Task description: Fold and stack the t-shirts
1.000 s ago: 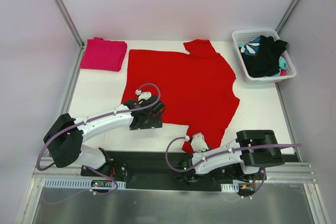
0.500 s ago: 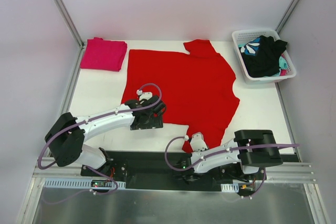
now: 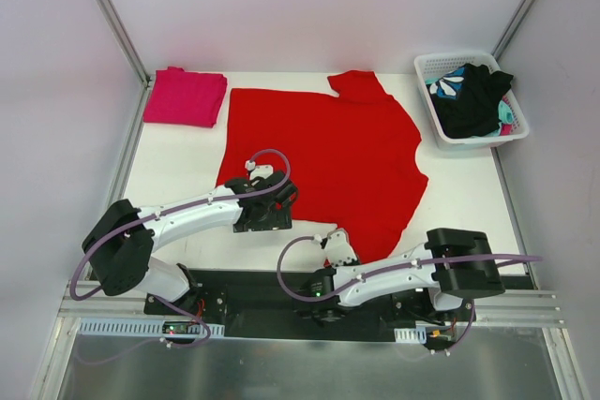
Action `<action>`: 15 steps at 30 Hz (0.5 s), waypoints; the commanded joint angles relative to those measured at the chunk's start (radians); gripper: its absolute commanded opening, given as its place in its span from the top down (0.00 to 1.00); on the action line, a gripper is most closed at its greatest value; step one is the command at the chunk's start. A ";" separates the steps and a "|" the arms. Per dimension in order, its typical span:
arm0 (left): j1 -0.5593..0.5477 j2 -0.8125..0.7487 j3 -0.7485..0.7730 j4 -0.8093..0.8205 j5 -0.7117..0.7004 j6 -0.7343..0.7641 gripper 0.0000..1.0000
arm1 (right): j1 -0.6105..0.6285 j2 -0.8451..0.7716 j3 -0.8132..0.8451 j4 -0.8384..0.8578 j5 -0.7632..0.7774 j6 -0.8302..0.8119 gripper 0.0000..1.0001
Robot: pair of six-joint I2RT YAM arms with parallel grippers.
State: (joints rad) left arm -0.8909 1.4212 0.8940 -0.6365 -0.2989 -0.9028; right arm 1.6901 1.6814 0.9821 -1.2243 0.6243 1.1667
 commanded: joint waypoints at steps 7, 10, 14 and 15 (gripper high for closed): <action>-0.010 -0.044 0.033 -0.048 -0.063 -0.016 0.01 | -0.033 -0.017 0.095 -0.260 0.161 0.076 0.99; -0.011 -0.050 0.037 -0.055 -0.068 -0.018 0.01 | -0.062 -0.064 0.089 -0.293 0.196 0.094 0.99; -0.008 -0.047 0.042 -0.061 -0.072 -0.018 0.01 | -0.133 -0.100 0.098 -0.294 0.253 0.062 0.99; -0.009 -0.047 0.042 -0.065 -0.075 -0.019 0.01 | -0.150 -0.101 0.104 -0.293 0.267 0.035 0.99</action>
State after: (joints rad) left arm -0.8909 1.4021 0.8989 -0.6613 -0.3286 -0.9062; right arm 1.6012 1.6402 1.0618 -1.2900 0.7830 1.2163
